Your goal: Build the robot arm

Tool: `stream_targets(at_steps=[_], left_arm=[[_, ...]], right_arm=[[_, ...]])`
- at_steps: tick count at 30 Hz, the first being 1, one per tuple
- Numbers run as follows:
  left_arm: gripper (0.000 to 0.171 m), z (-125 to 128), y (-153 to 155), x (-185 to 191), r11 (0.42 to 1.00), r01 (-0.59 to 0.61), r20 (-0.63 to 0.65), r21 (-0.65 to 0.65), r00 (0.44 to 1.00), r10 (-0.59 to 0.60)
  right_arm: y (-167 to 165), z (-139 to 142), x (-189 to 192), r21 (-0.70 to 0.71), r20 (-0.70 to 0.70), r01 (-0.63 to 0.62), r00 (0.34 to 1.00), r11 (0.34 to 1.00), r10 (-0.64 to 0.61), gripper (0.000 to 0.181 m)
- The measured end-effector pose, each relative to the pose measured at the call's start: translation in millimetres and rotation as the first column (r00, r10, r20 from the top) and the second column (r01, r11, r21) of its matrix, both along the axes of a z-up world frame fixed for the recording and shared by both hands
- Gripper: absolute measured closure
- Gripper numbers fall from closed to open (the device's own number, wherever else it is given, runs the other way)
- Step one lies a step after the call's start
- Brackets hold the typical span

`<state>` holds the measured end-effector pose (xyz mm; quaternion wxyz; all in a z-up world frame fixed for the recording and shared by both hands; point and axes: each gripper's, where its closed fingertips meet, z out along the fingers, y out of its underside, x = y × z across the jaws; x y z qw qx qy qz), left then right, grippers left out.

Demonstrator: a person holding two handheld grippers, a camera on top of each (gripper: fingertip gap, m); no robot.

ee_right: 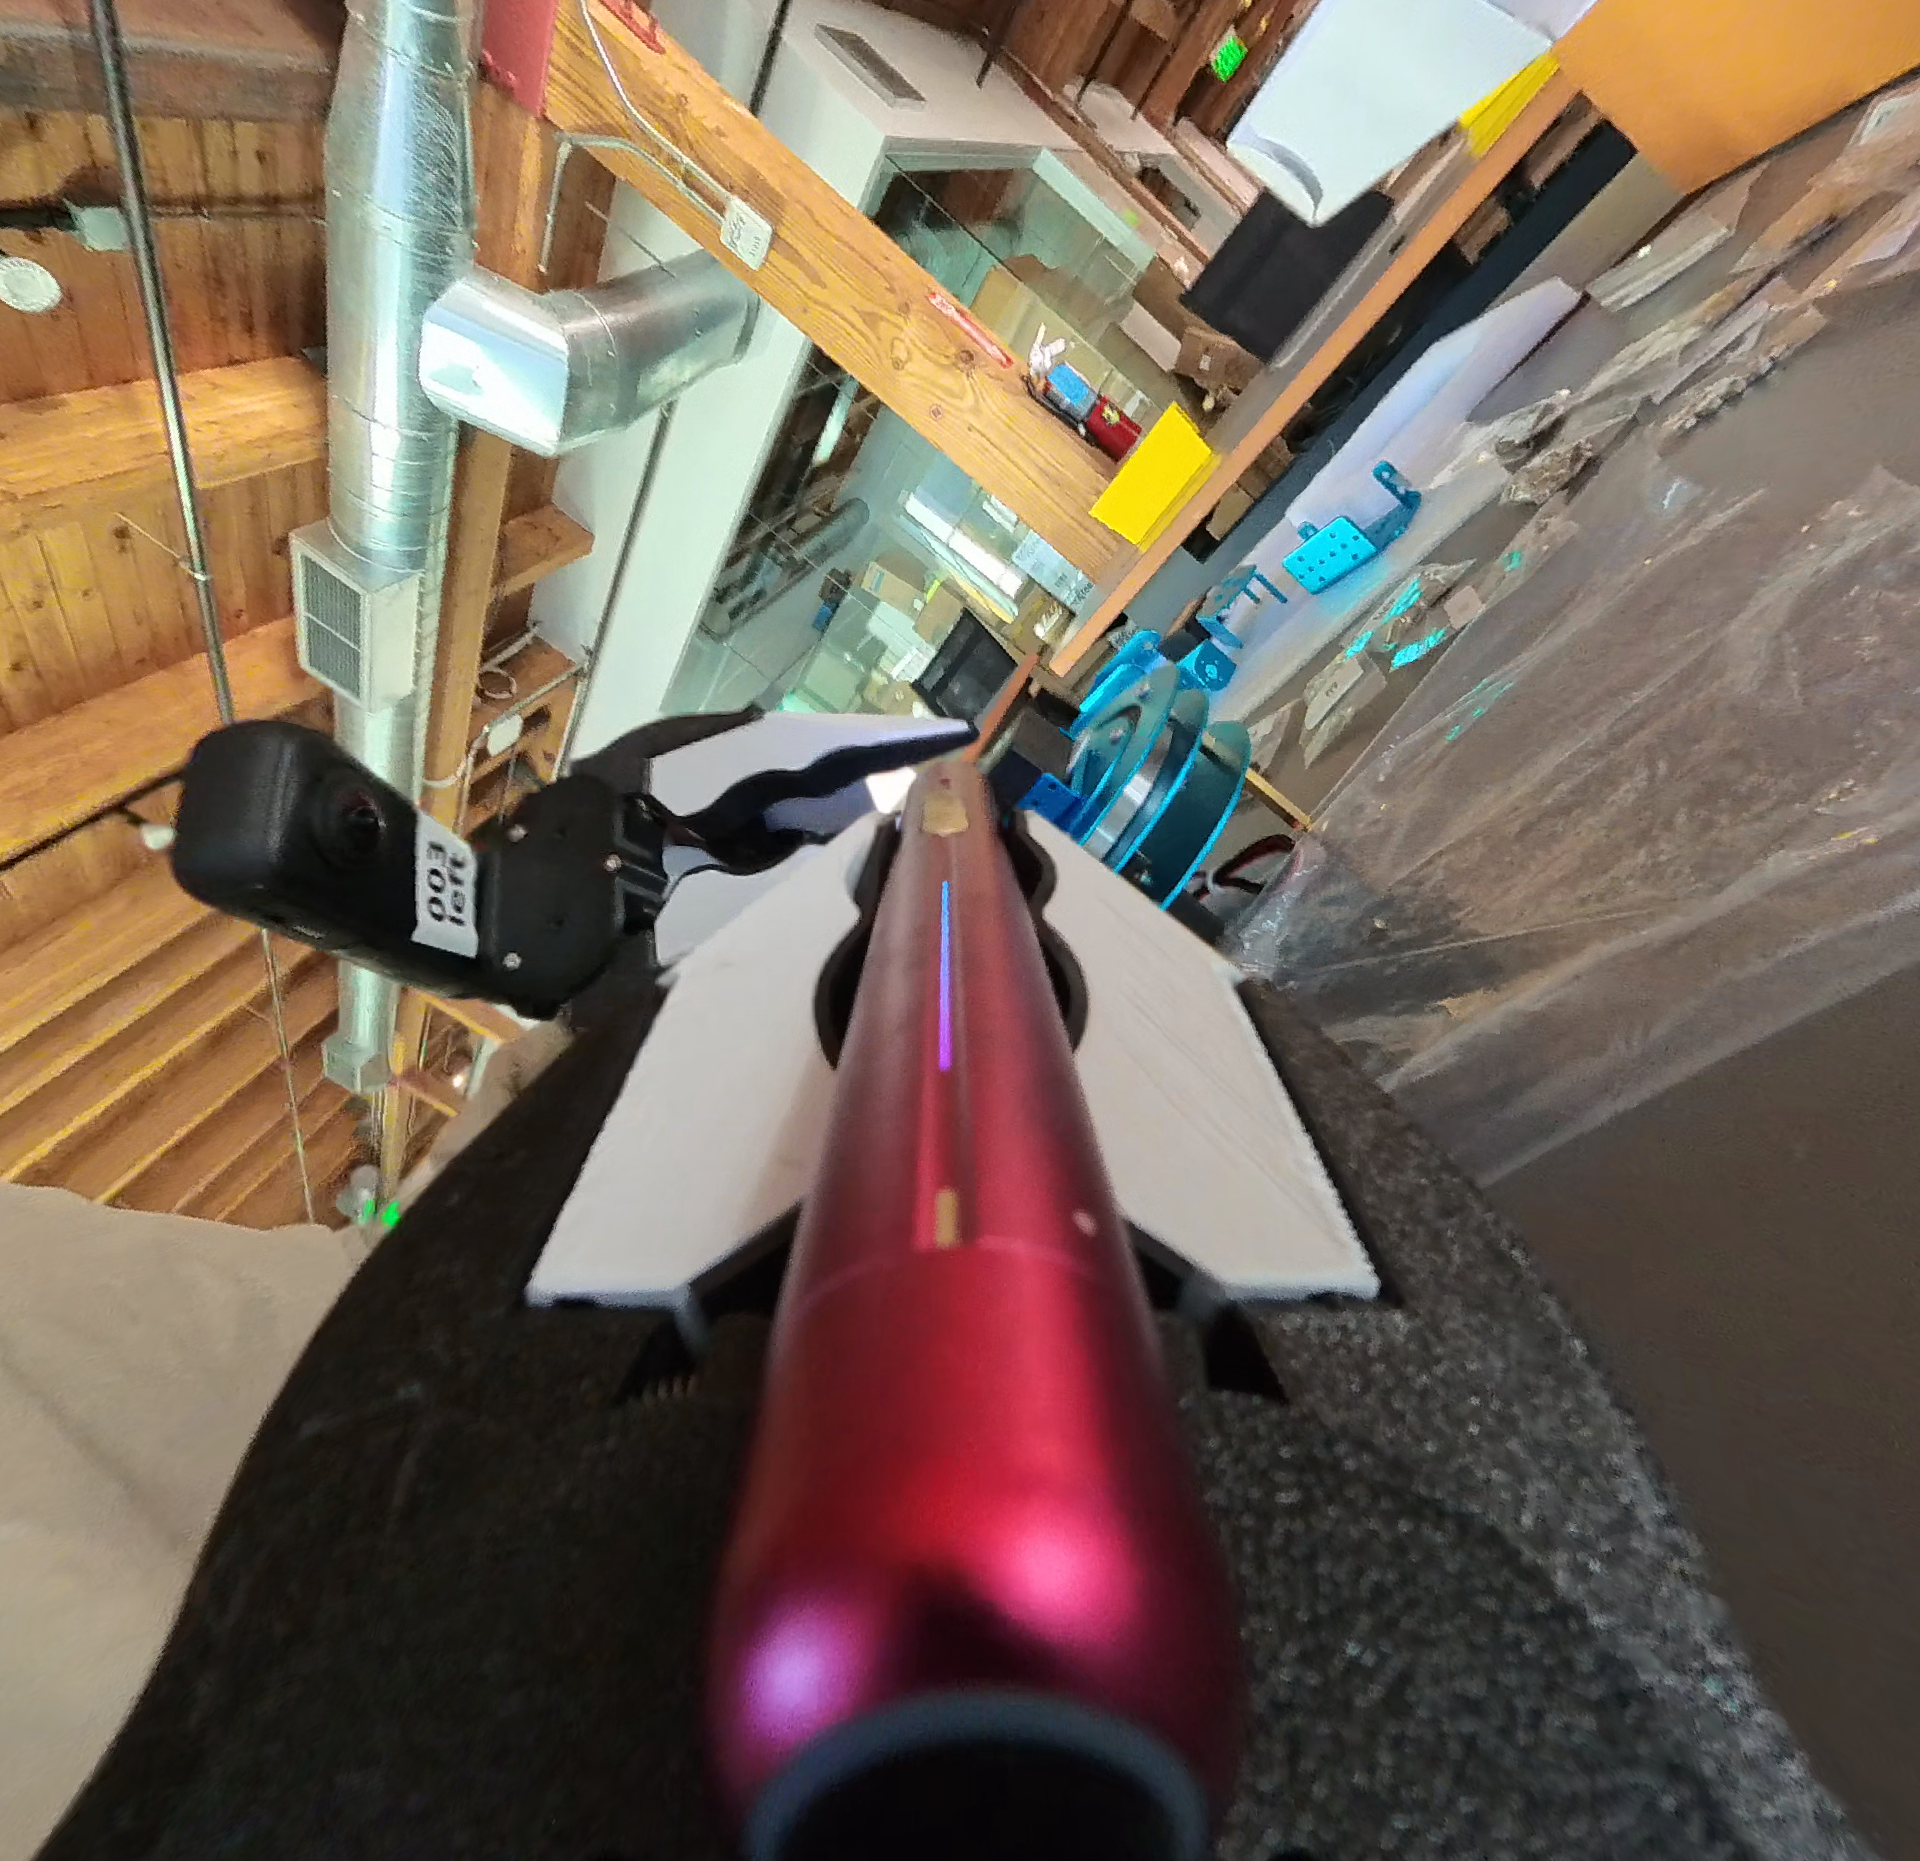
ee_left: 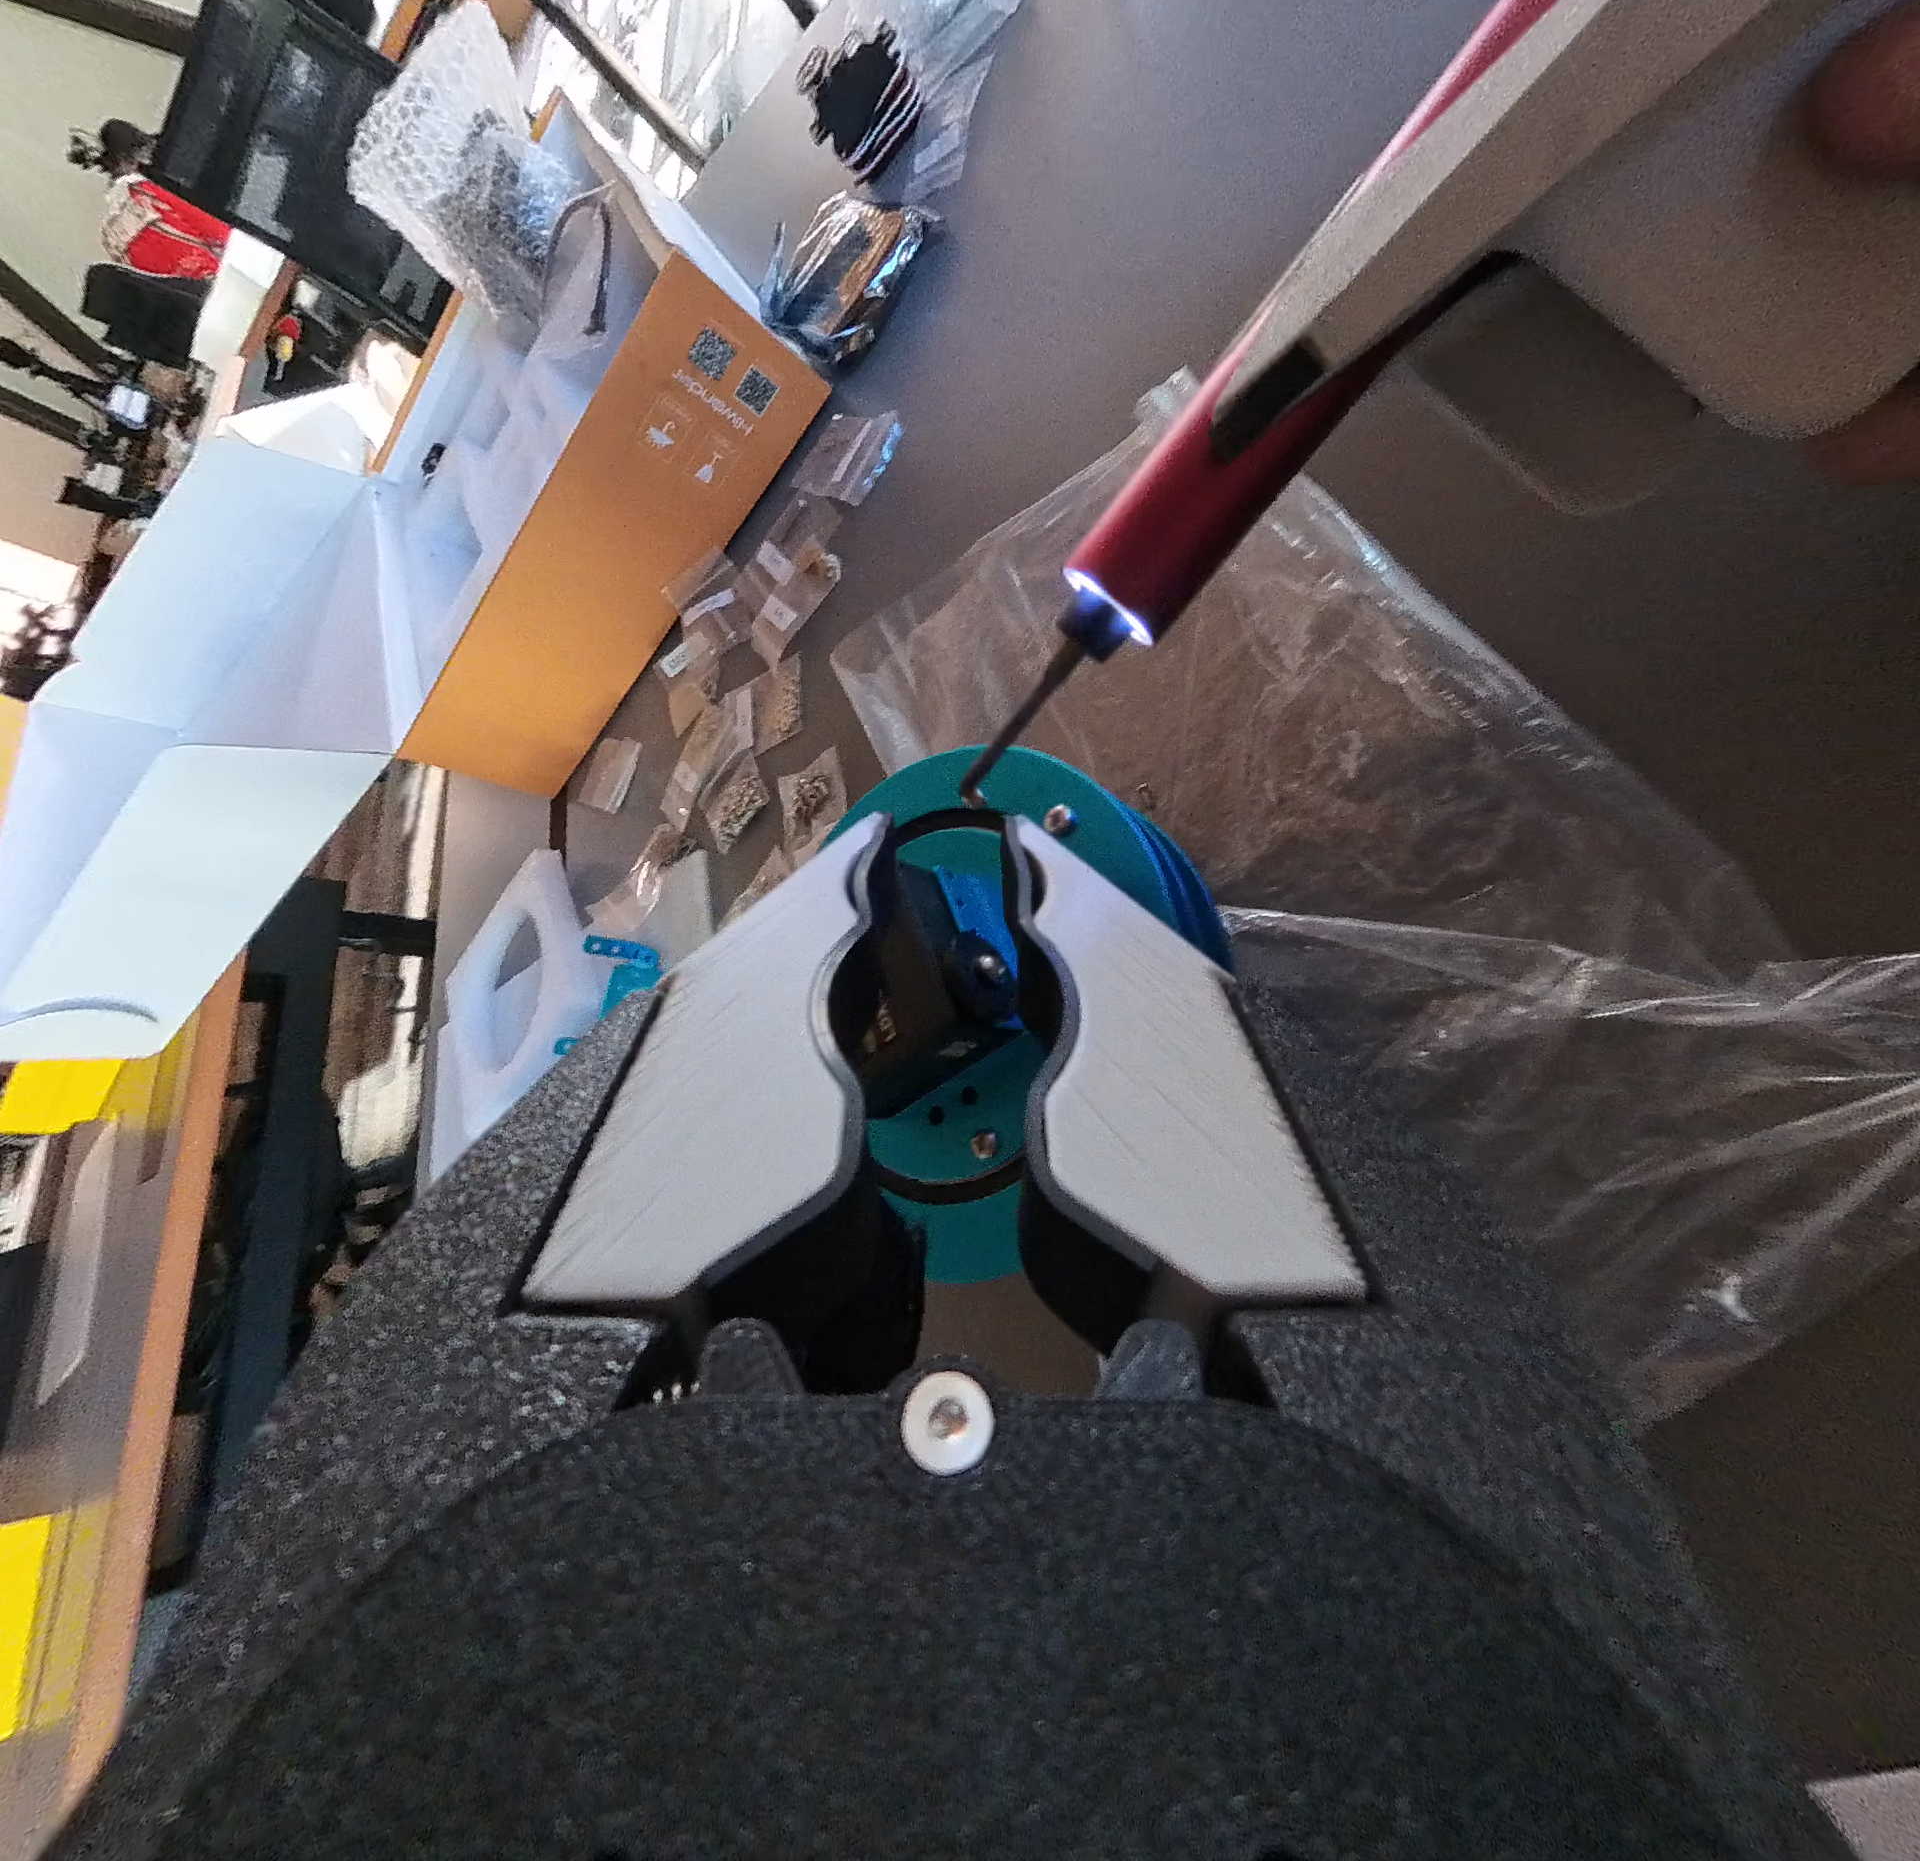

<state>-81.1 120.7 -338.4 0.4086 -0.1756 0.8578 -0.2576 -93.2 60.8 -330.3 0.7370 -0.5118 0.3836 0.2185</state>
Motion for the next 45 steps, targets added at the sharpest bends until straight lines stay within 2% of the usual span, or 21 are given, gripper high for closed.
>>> stream_targets(at_steps=[3, 6, 8, 10, 17, 23, 32, 39, 45], left_arm=[[0.140, 2.9, 8.8, 3.5, 0.999, -0.036, -0.002, -0.028, 0.999, 0.036], [0.123, -0.6, 20.2, 4.0, 0.987, -0.101, -0.091, -0.122, 0.992, 0.090], [0.120, 0.0, 21.1, 2.5, 0.970, -0.117, -0.133, -0.214, 0.987, 0.090], [0.121, 2.5, 19.3, 1.7, 0.961, -0.113, -0.124, -0.253, 0.989, 0.083], [0.132, 10.7, 4.4, -3.9, 0.976, -0.038, -0.002, -0.214, 0.999, 0.038], [0.140, 20.4, 1.2, -10.4, 0.976, -0.001, 0.036, -0.219, 0.999, 0.009], [0.160, 19.7, -1.0, -22.0, 0.971, 0.031, 0.030, -0.237, 0.999, -0.024], [0.164, 18.5, -1.3, -26.9, 0.975, 0.038, 0.028, -0.217, 0.999, -0.033], [0.161, 13.7, -3.2, -32.6, 0.971, 0.037, -0.012, -0.234, 0.999, -0.041]], right_arm=[[10.3, -5.3, 6.1, -0.052, 0.008, -0.013, 1.000, 0.999, 0.014, 0.161], [17.8, -4.8, 8.6, -0.129, 0.088, -0.056, 0.994, 0.990, 0.067, 0.161], [20.7, -7.0, 8.5, -0.185, 0.124, -0.104, 0.984, 0.977, 0.128, 0.161], [16.4, -0.7, 9.7, -0.146, 0.114, -0.134, 0.982, 0.980, 0.152, 0.162], [2.0, 17.4, 3.4, 0.052, 0.005, -0.286, 0.958, 0.957, 0.286, 0.162], [1.1, 18.6, -3.6, 0.076, -0.008, -0.315, 0.949, 0.946, 0.316, 0.161], [2.8, 15.7, -8.8, 0.057, -0.006, -0.310, 0.950, 0.949, 0.311, 0.161], [0.8, 15.0, -11.6, 0.026, 0.018, -0.303, 0.953, 0.953, 0.302, 0.162], [-3.1, 22.0, -12.1, 0.044, 0.027, -0.308, 0.951, 0.951, 0.307, 0.162]])
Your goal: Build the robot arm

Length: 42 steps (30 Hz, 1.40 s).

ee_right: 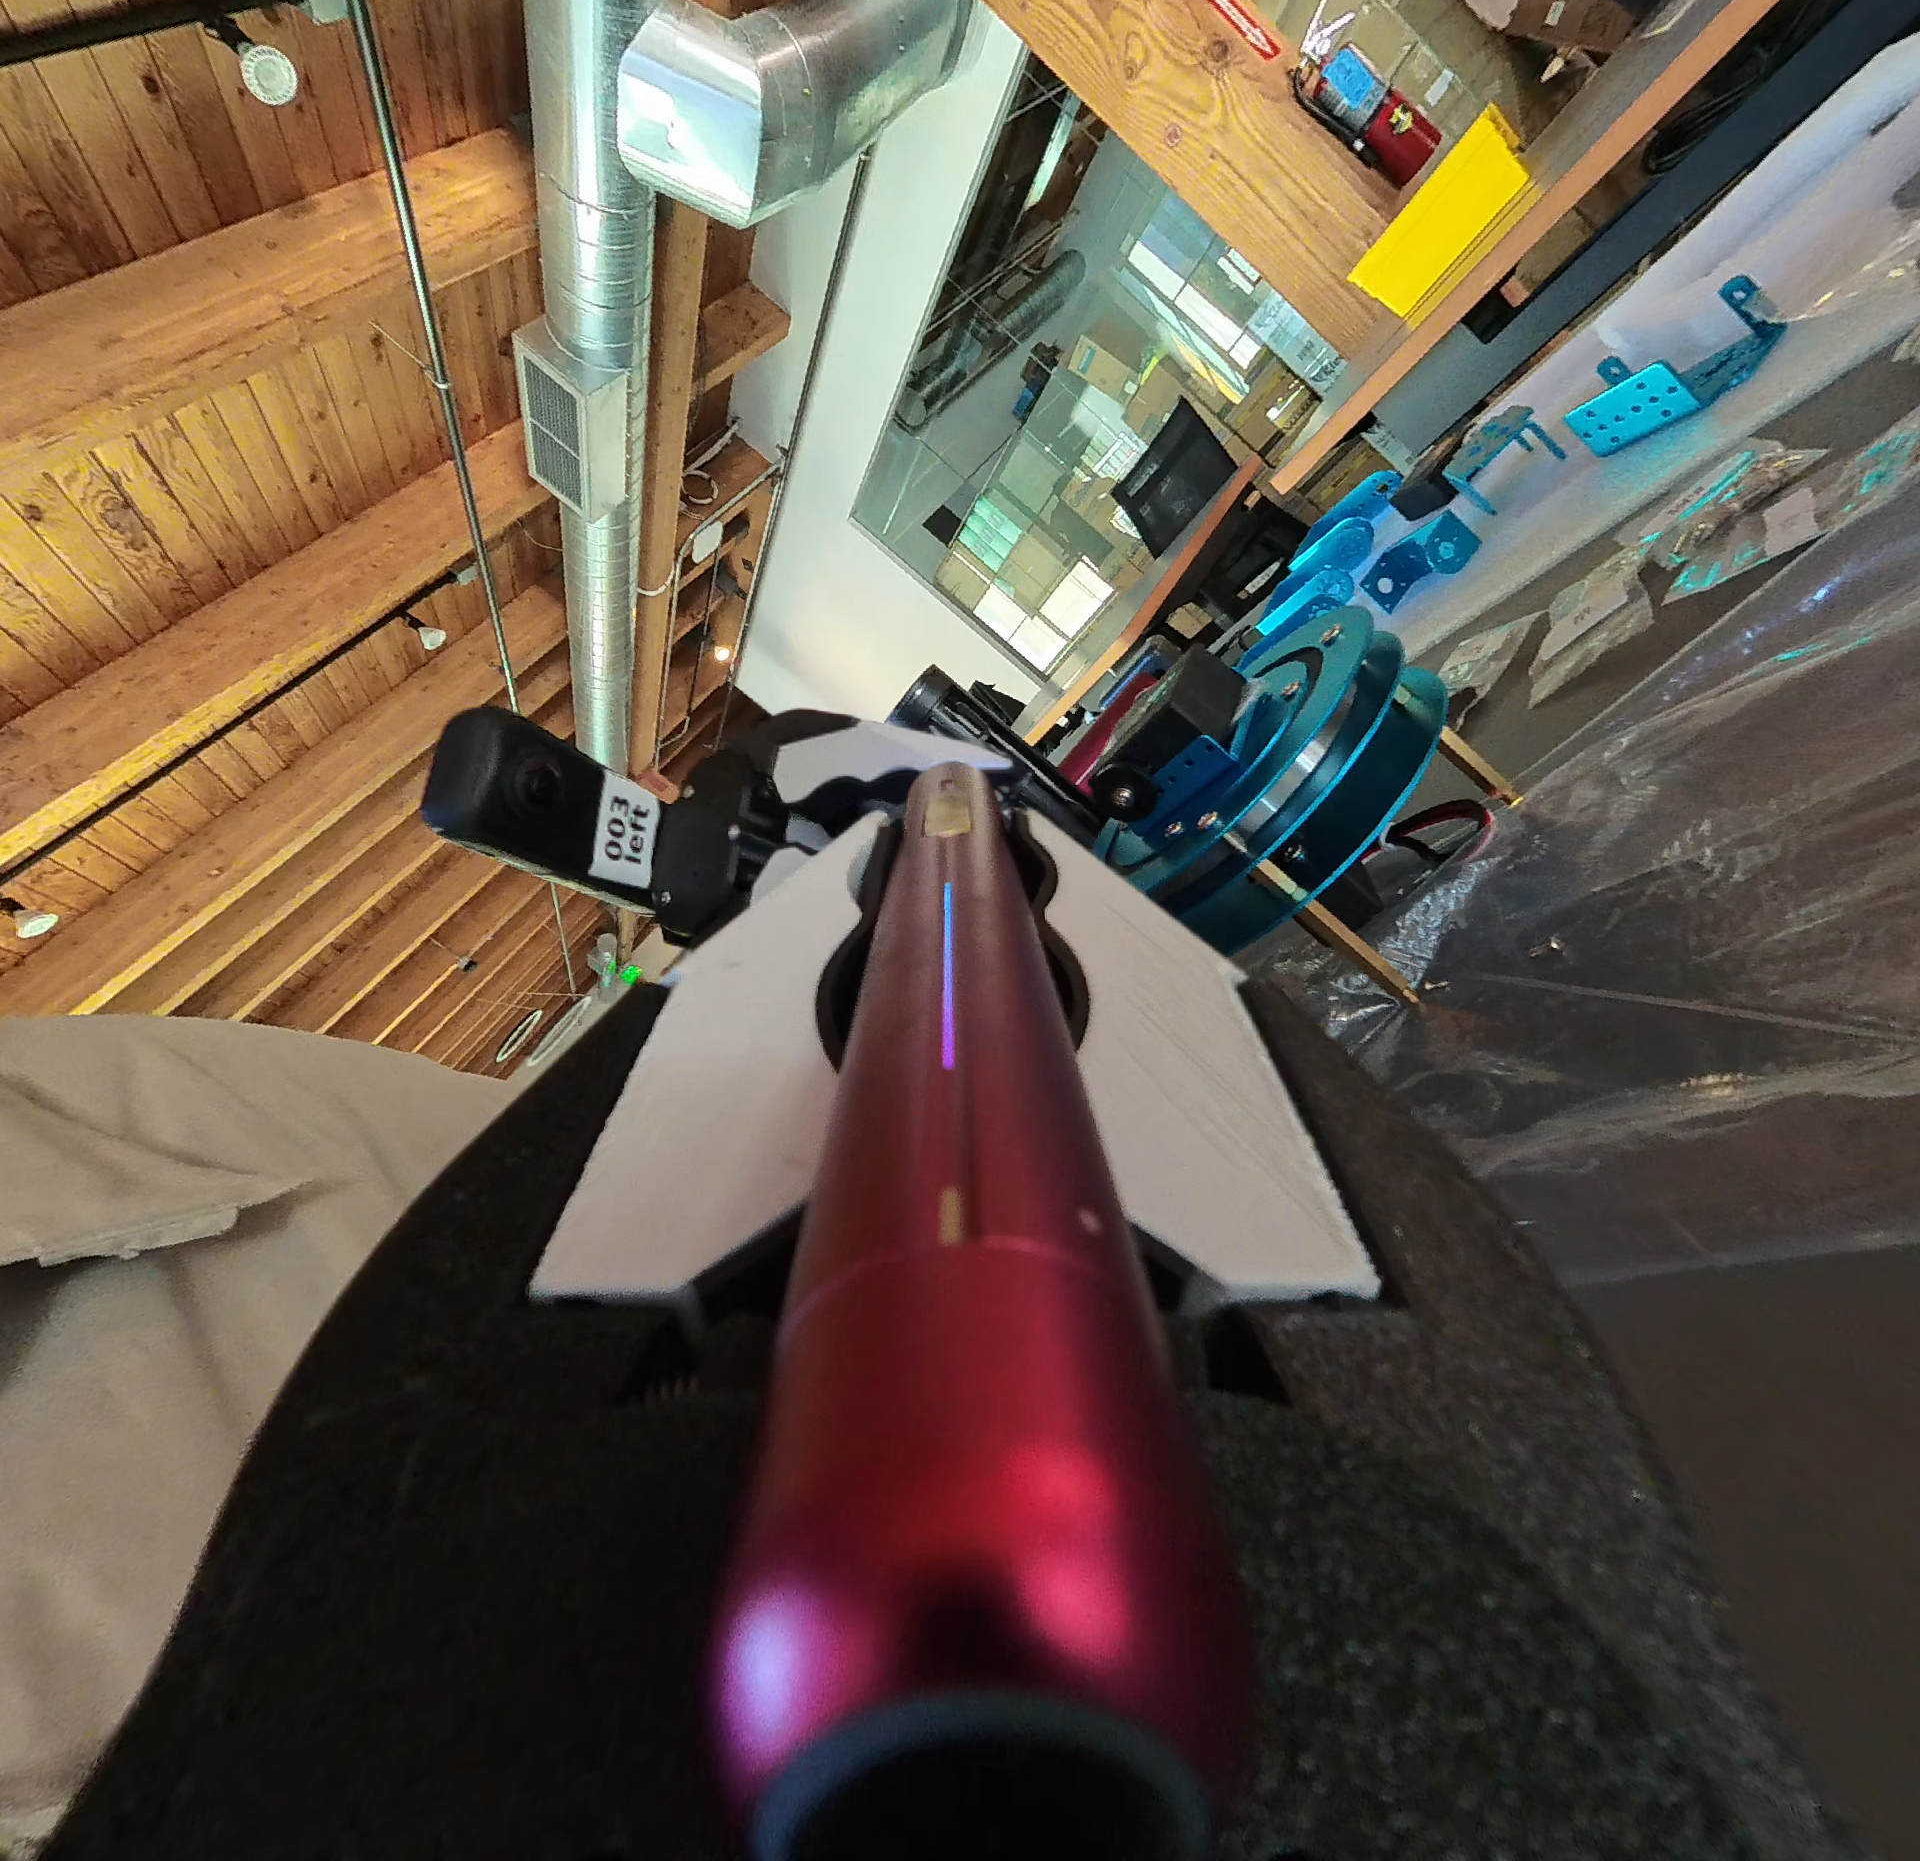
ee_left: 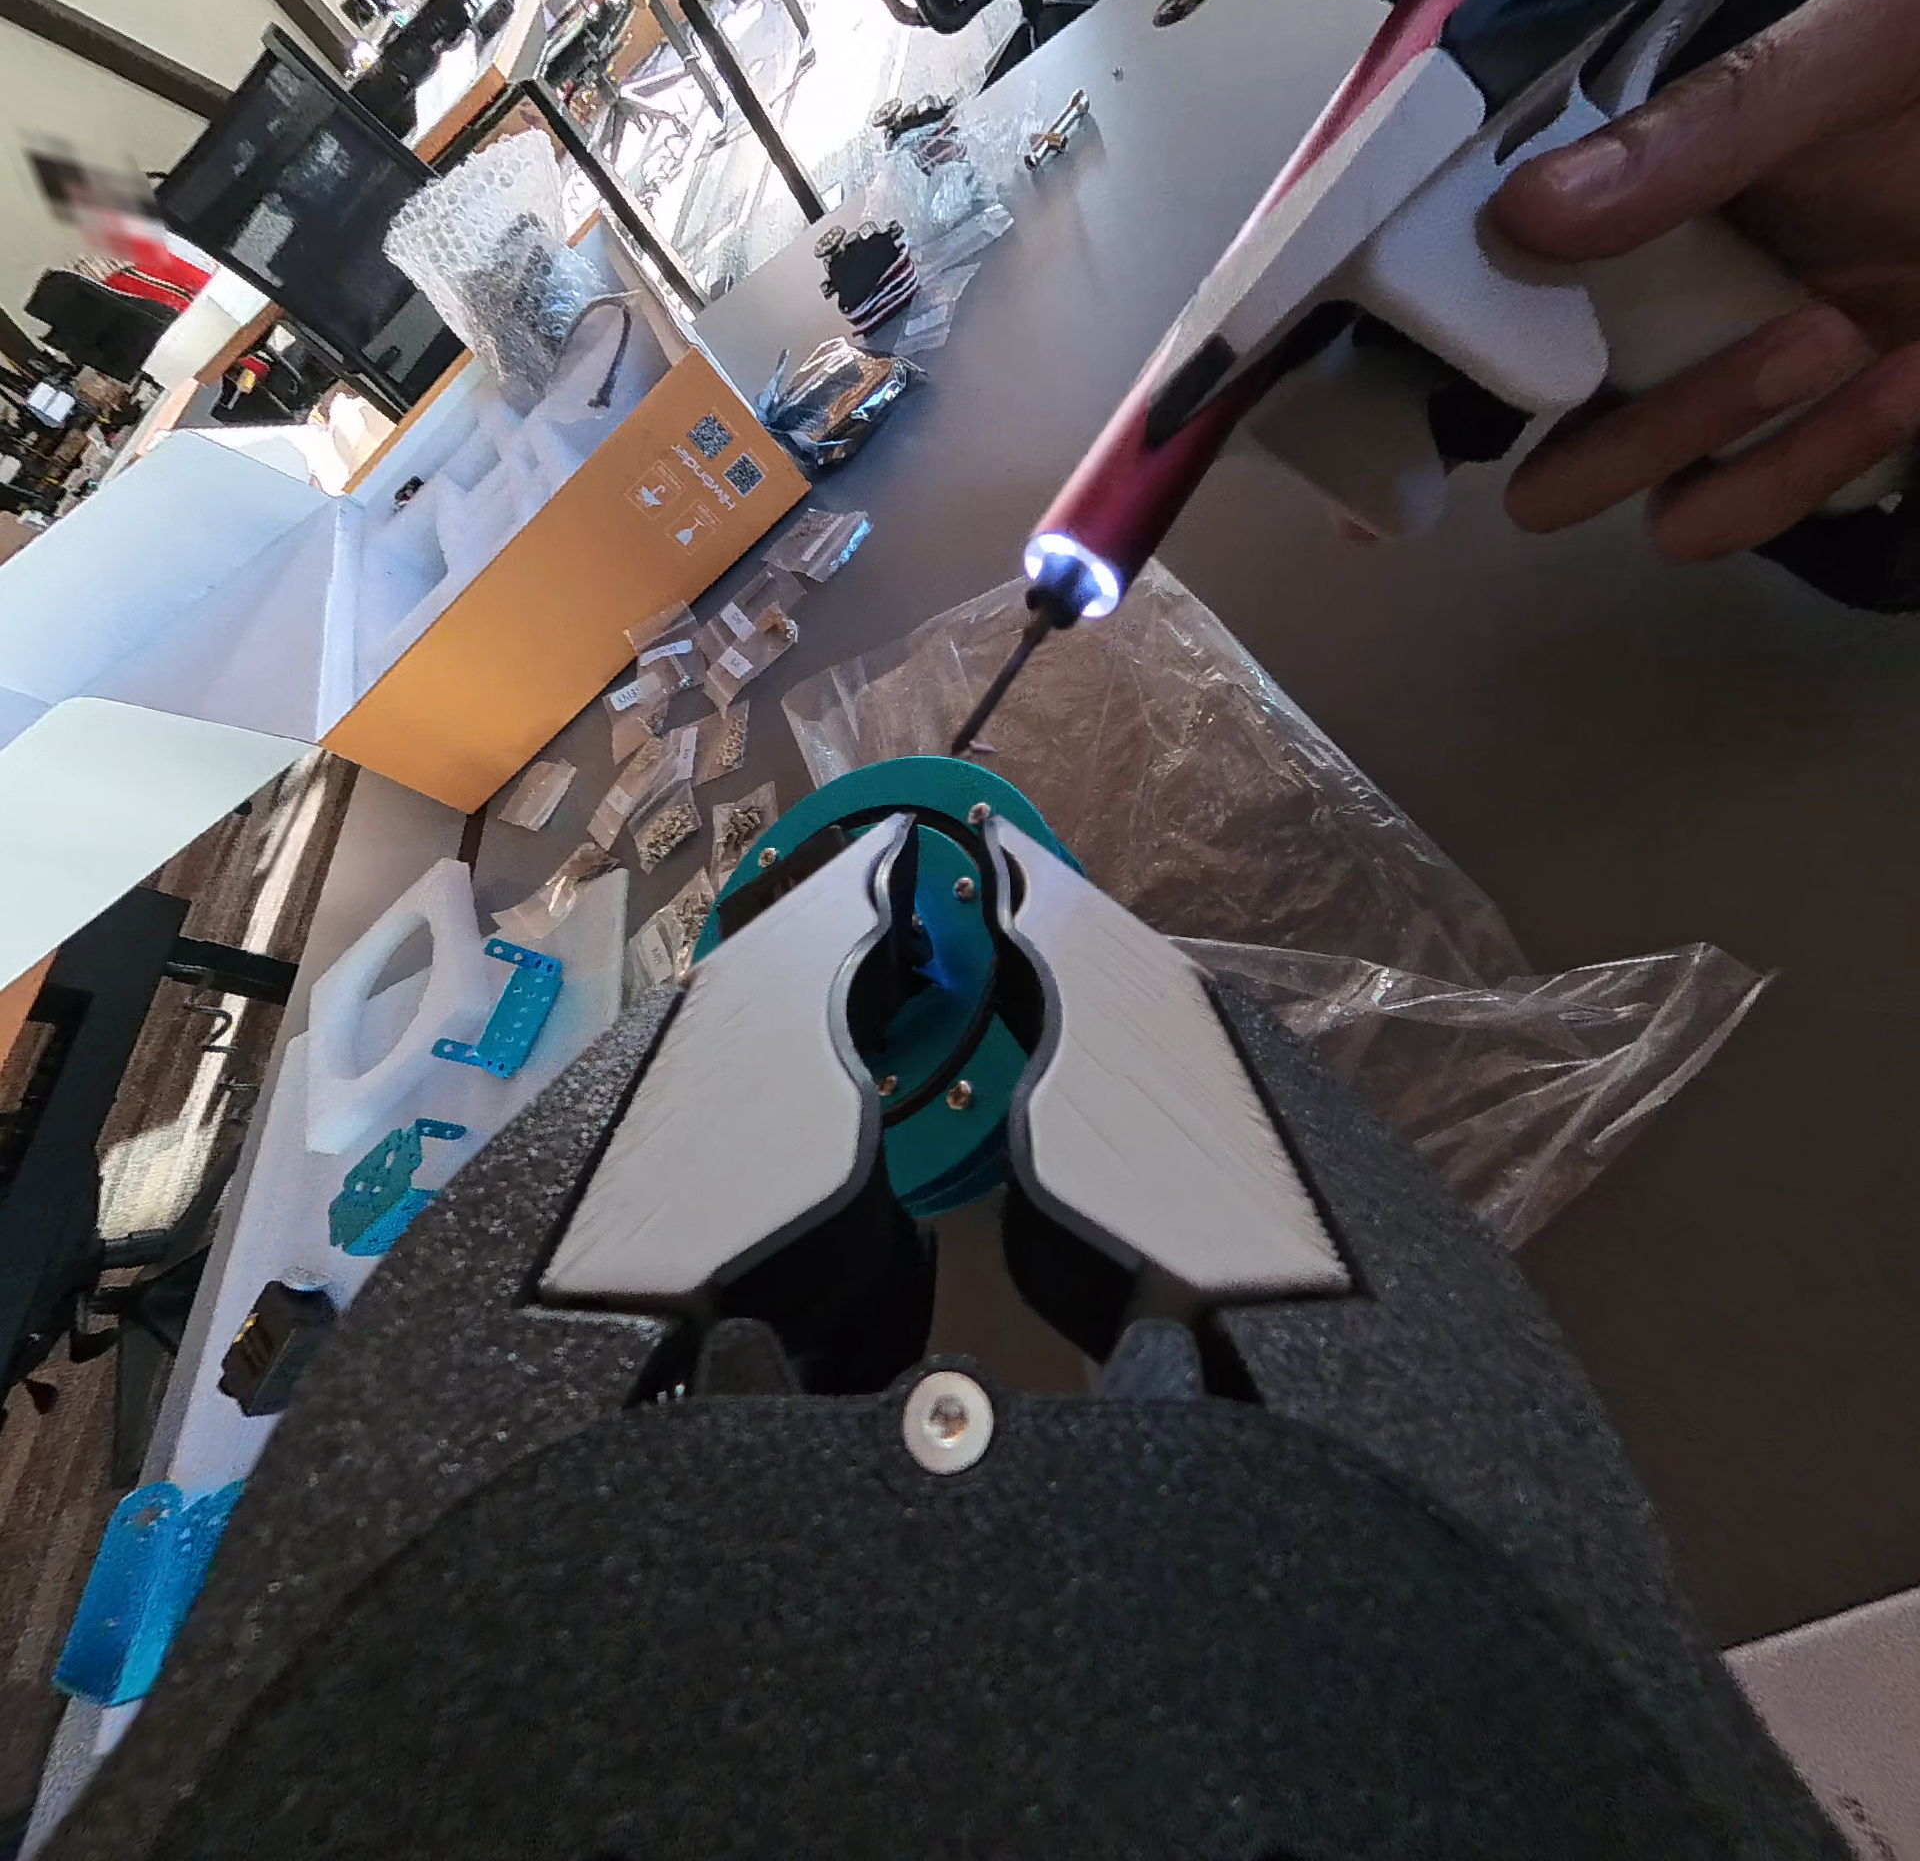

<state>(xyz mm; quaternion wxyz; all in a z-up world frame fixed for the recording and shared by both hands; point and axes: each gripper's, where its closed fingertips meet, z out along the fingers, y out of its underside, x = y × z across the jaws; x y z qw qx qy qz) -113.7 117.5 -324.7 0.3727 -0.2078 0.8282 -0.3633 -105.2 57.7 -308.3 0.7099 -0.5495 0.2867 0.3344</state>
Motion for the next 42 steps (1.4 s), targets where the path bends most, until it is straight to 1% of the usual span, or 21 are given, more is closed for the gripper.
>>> stream_targets(at_steps=[2, 5, 7, 9, 18, 24, 28, 30, 33, 35, 38, 42], left_arm=[[0.159, 0.5, -5.6, -1.9, 0.999, 0.012, -0.016, -0.043, 1.000, -0.013], [0.158, 6.7, -15.0, -4.7, 0.988, 0.038, -0.043, -0.149, 0.998, -0.045], [0.160, 8.5, -15.9, -4.9, 0.983, 0.043, -0.045, -0.177, 0.998, -0.052], [0.164, 7.1, -13.2, -4.3, 0.986, 0.038, -0.037, -0.160, 0.998, -0.045], [0.171, 9.0, -6.3, -6.3, 0.992, 0.033, -0.009, -0.125, 0.999, -0.035], [0.171, 9.3, -6.1, -7.3, 0.993, 0.037, -0.003, -0.115, 0.999, -0.037], [0.171, 1.9, -5.7, -8.2, 0.994, 0.041, -0.030, -0.106, 0.999, -0.045], [0.163, -1.6, -8.2, -9.4, 0.992, 0.048, -0.052, -0.121, 0.997, -0.055], [0.161, 2.6, -13.8, -10.5, 0.981, 0.059, -0.061, -0.186, 0.996, -0.071], [0.163, 4.7, -13.8, -10.1, 0.976, 0.058, -0.064, -0.211, 0.995, -0.073], [0.170, 3.4, -11.0, -9.4, 0.978, 0.051, -0.059, -0.201, 0.996, -0.065], [0.171, 4.2, -9.5, -9.6, 0.980, 0.049, -0.049, -0.195, 0.997, -0.060]], right_arm=[[0.9, 2.2, -2.9, 0.013, -0.009, -0.021, 1.000, 1.000, 0.022, 0.162], [2.5, 3.9, -8.2, 0.030, -0.025, -0.050, 0.998, 0.998, 0.051, 0.162], [2.7, 3.2, -10.2, 0.027, -0.027, -0.058, 0.998, 0.998, 0.058, 0.162], [1.9, 2.4, -10.1, 0.021, -0.025, -0.055, 0.998, 0.998, 0.055, 0.162], [-0.7, -0.3, -6.5, 0.009, -0.028, -0.047, 0.999, 0.999, 0.047, 0.162], [2.0, -1.2, -8.7, 0.001, -0.024, -0.054, 0.998, 0.999, 0.054, 0.162], [2.4, 2.3, -10.4, 0.020, -0.035, -0.067, 0.997, 0.998, 0.067, 0.162], [3.2, 2.7, -10.2, 0.021, -0.038, -0.067, 0.997, 0.998, 0.068, 0.162], [5.0, 1.1, -11.8, 0.013, -0.033, -0.073, 0.997, 0.997, 0.074, 0.162], [4.7, 0.9, -12.5, 0.014, -0.033, -0.075, 0.997, 0.997, 0.075, 0.162], [2.9, 0.2, -10.9, 0.011, -0.033, -0.065, 0.997, 0.998, 0.065, 0.162], [1.3, -2.1, -8.3, 0.007, -0.041, -0.060, 0.997, 0.998, 0.060, 0.162]])
